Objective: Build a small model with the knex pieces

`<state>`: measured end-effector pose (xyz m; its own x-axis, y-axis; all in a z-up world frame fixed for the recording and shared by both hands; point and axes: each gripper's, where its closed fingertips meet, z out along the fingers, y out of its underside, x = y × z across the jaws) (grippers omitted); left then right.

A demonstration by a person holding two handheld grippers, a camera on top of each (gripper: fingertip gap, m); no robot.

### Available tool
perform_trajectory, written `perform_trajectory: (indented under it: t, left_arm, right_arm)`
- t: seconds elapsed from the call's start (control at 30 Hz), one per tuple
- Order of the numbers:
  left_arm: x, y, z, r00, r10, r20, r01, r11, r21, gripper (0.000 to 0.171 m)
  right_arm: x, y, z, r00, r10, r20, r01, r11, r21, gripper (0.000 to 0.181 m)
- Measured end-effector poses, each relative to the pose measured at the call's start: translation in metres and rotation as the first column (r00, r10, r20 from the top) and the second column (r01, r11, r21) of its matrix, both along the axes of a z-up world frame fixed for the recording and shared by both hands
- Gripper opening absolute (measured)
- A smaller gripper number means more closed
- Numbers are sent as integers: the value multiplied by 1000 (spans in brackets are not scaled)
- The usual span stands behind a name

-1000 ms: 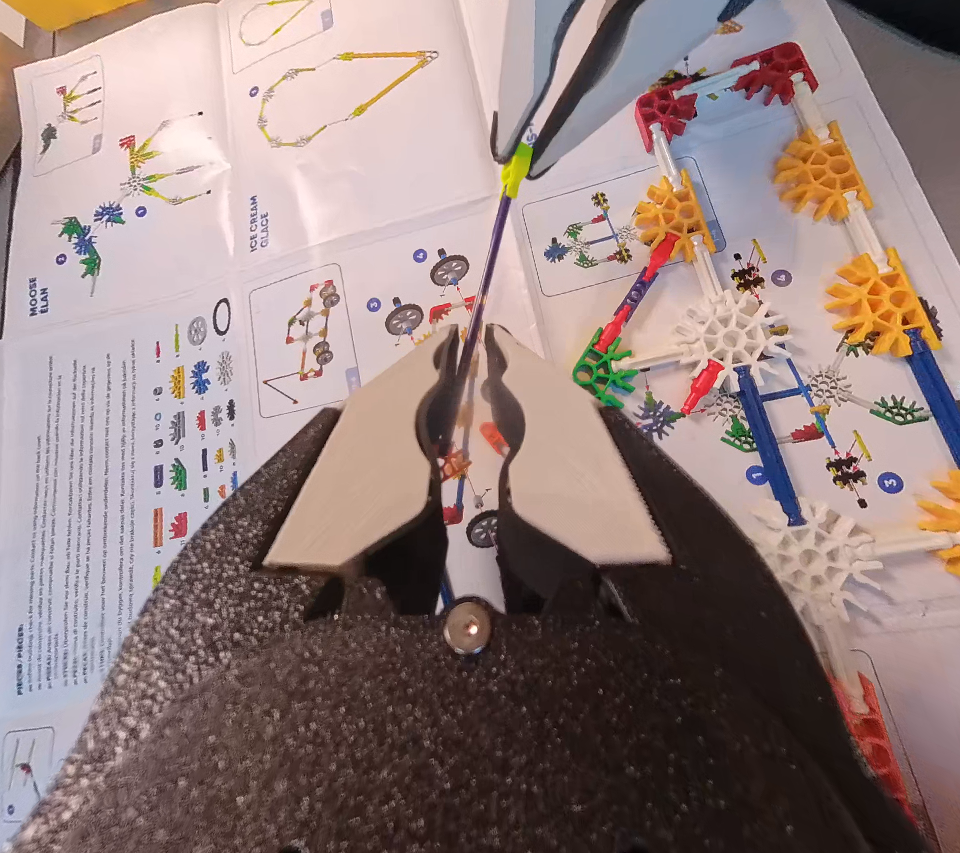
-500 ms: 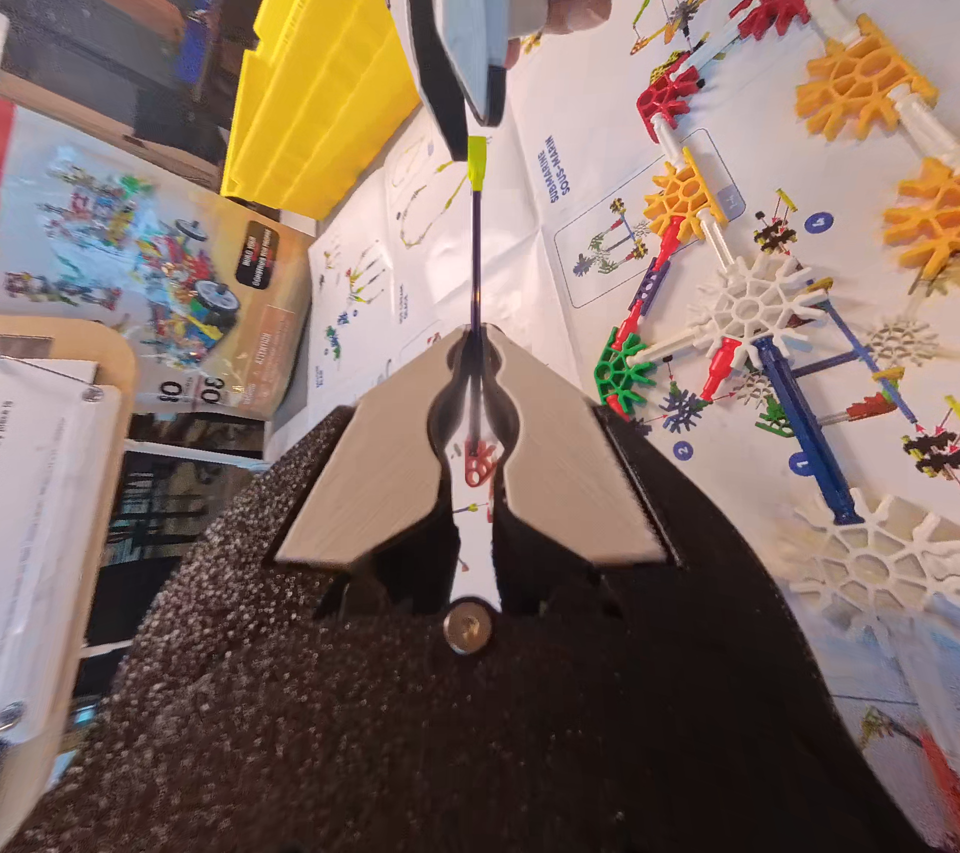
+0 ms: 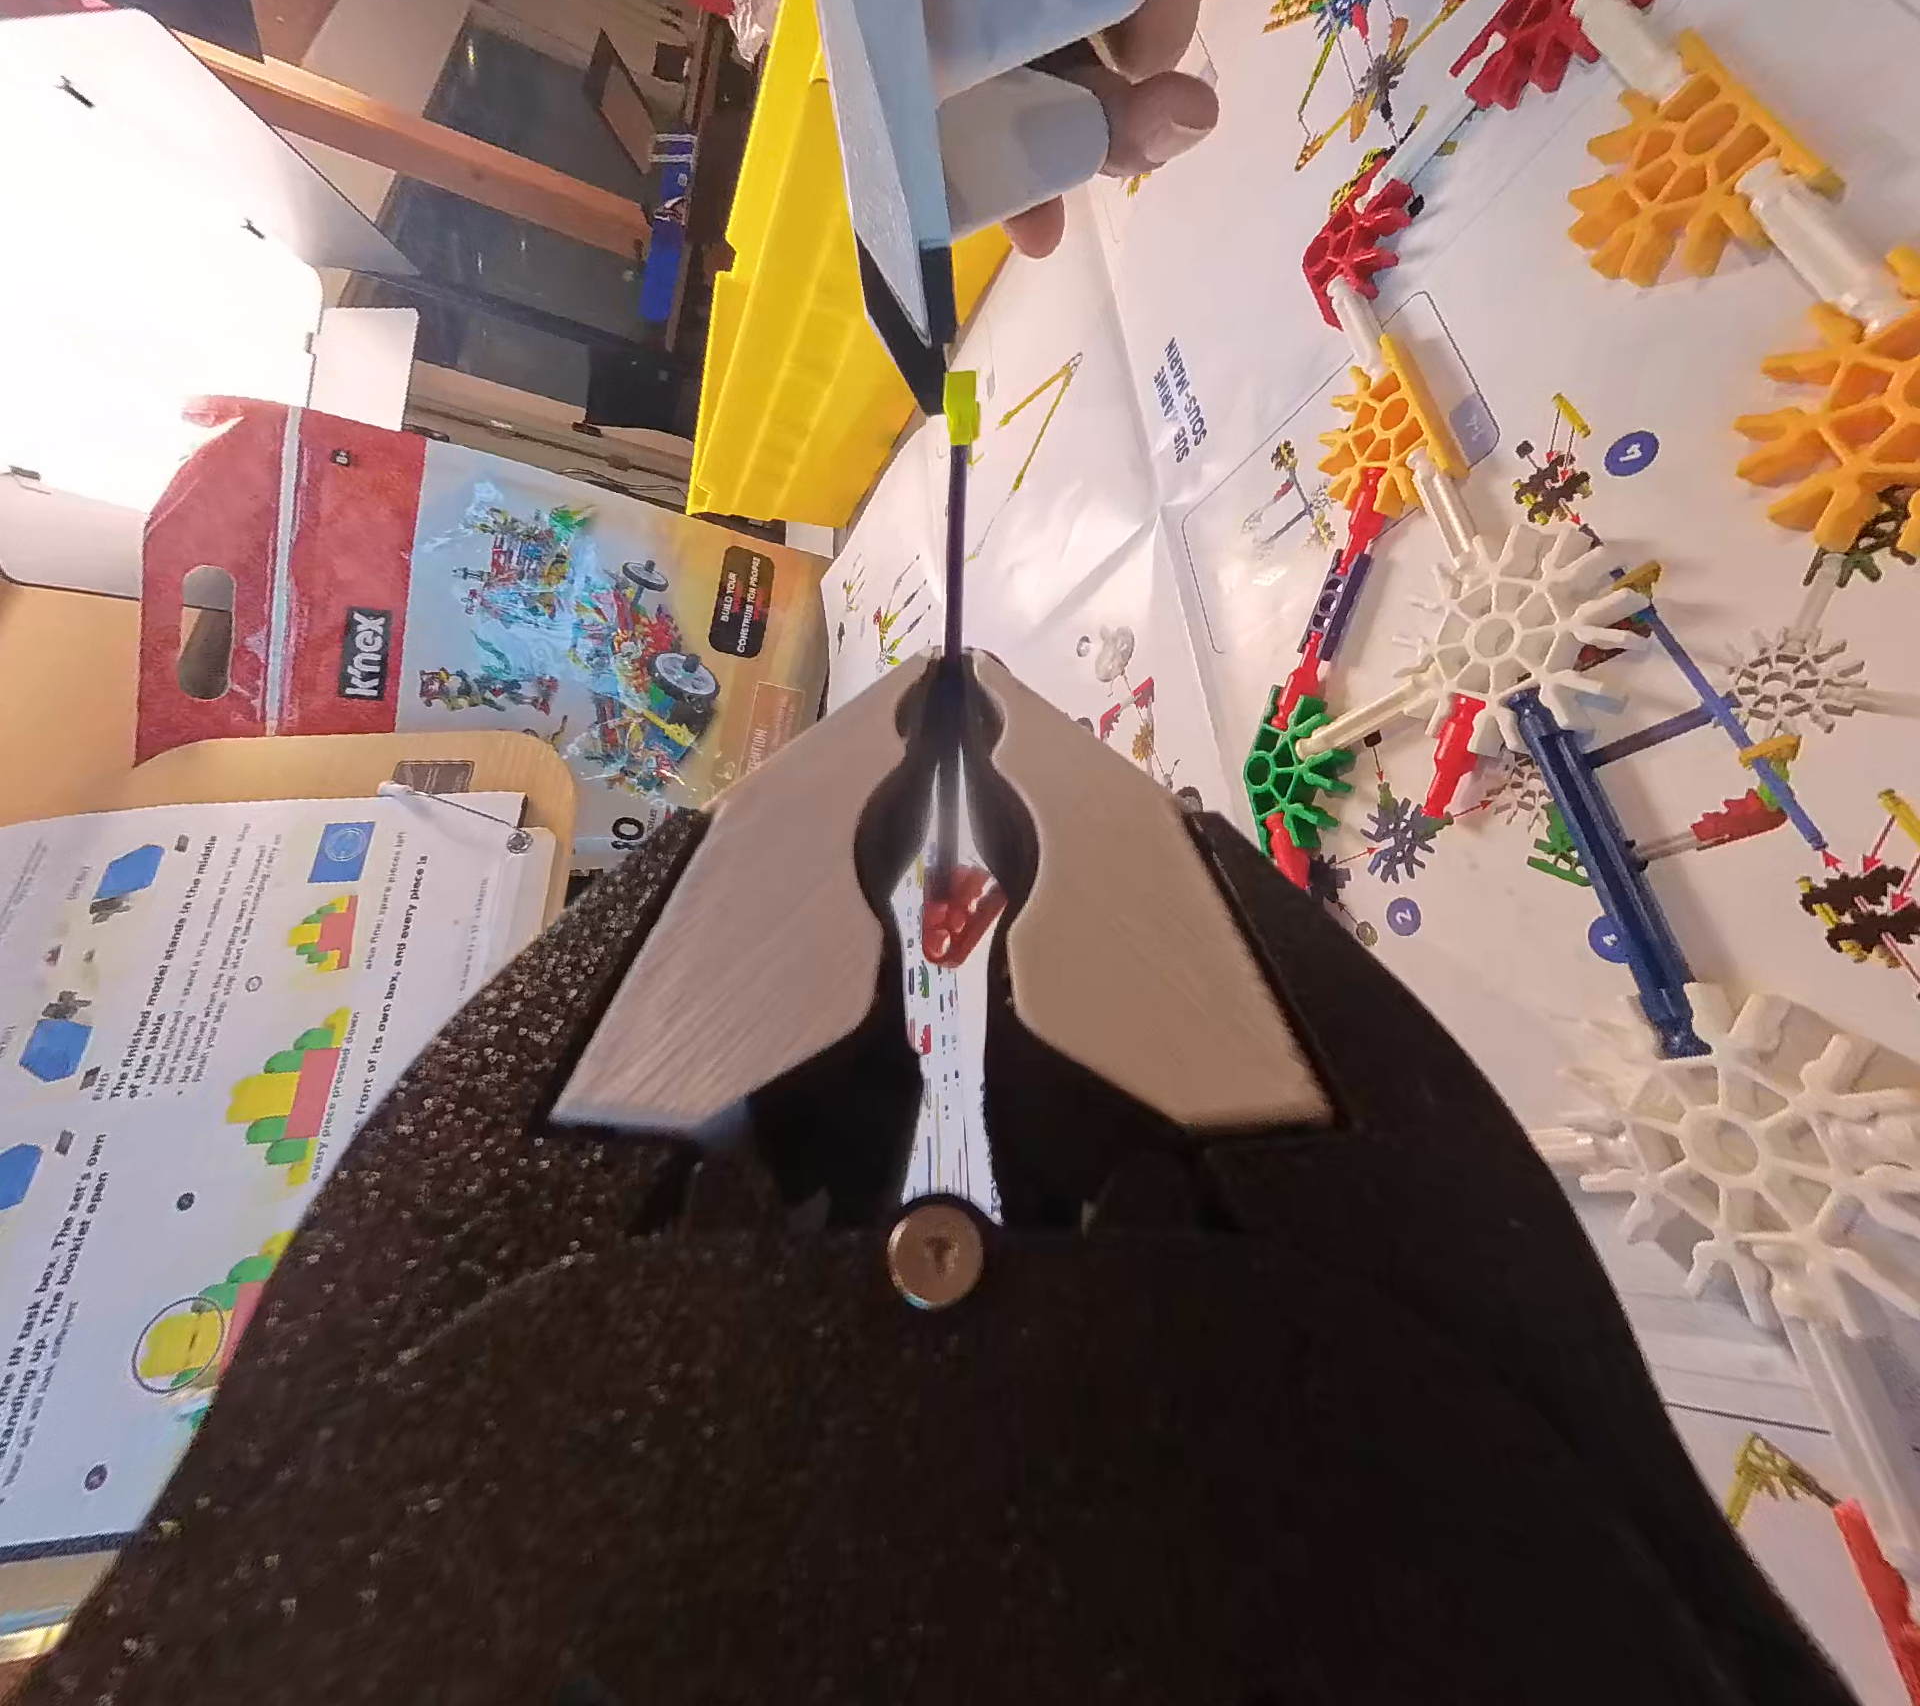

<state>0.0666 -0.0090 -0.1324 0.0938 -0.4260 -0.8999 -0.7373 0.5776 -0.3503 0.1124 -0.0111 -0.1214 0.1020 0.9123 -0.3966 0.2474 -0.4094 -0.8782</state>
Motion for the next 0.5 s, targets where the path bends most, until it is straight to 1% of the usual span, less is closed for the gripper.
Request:
perform_trajectory:
  t: [0.13, 0.23, 0.37, 0.47, 0.5]
  left_arm:
    - [1, -3, 3, 1000, -4, 16, 4, 1000, 7, 0]
    - [1, -7, 7, 999, -13, 34, 13, 1000, 5, 0]
    - [4, -11, 11, 998, -31, 49, 31, 1000, 2, 0]
    - [4, -13, 13, 997, -38, 67, 39, 999, -18, 0]
    - [4, -13, 13, 997, -39, 72, 41, 999, -28, 0]
  right_arm:
    - [2, 2, 1, 999, 4, -34, -5, 1000, -24, 26]
    - [0, -7, -1, 998, 53, -36, -54, 998, -27, 25]
    - [-5, -14, 6, 992, 85, -94, -90, 994, -57, 19]
    - [-5, -16, 6, 990, 95, -100, -102, 993, -62, 10]
    - [-5, -17, 8, 989, 98, -111, -106, 992, -64, 10]
